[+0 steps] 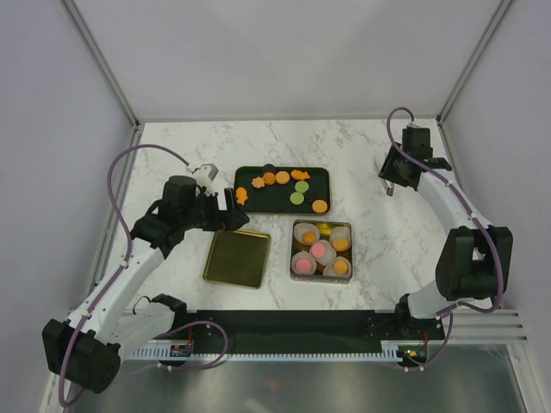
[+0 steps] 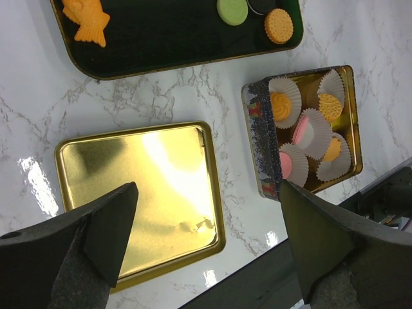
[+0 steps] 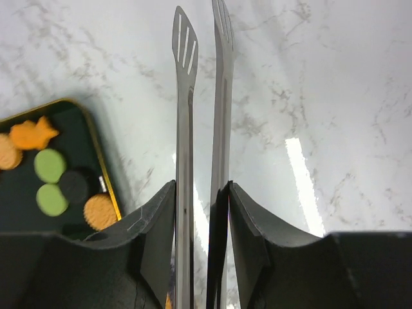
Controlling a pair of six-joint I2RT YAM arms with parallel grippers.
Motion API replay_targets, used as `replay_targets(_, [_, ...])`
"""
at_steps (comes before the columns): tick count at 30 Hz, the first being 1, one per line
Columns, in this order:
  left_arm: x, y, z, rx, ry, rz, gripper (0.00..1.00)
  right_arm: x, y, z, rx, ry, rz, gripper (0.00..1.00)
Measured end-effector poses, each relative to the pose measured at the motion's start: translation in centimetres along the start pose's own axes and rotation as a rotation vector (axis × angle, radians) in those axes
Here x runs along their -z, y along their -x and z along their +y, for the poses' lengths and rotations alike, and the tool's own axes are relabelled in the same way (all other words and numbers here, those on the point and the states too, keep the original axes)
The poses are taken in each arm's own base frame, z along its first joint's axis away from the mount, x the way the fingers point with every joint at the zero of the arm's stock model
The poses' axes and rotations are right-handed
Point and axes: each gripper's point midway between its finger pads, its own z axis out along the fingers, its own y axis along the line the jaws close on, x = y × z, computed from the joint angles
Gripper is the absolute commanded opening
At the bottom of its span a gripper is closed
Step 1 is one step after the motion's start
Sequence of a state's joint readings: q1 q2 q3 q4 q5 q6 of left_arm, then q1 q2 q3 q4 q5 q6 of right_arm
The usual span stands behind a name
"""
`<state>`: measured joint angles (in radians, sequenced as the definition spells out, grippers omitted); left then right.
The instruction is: Pack the cookies
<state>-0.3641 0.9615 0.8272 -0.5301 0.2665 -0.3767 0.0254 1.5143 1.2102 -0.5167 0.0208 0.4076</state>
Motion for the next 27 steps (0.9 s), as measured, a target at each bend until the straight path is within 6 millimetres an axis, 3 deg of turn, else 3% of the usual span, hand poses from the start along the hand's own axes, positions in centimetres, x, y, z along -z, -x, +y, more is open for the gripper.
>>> replay_targets(6, [-0.3,-0.1,-0.1,0.001,-0.011,0.010,1.00,-4.6,-1.0,-2.8,-0.020,-0.113,-0.041,0.49])
replay_targets(13, [-0.4,-0.4,0.2,0.004,0.001,0.015,1.00,-7.8,-3.8,-4.1,-0.043,-0.150,0.003,0.59])
replay_targets(19, [-0.6,-0.4,0.8,0.006,0.032,0.011,1.00,-8.9,-7.4,-5.2,-0.049,-0.165,0.088,0.69])
replay_targets(27, [-1.7,-0.9,2.2,0.018,0.098,0.042,1.00,-8.8,-8.0,-4.8,-0.062,-0.135,0.097,0.76])
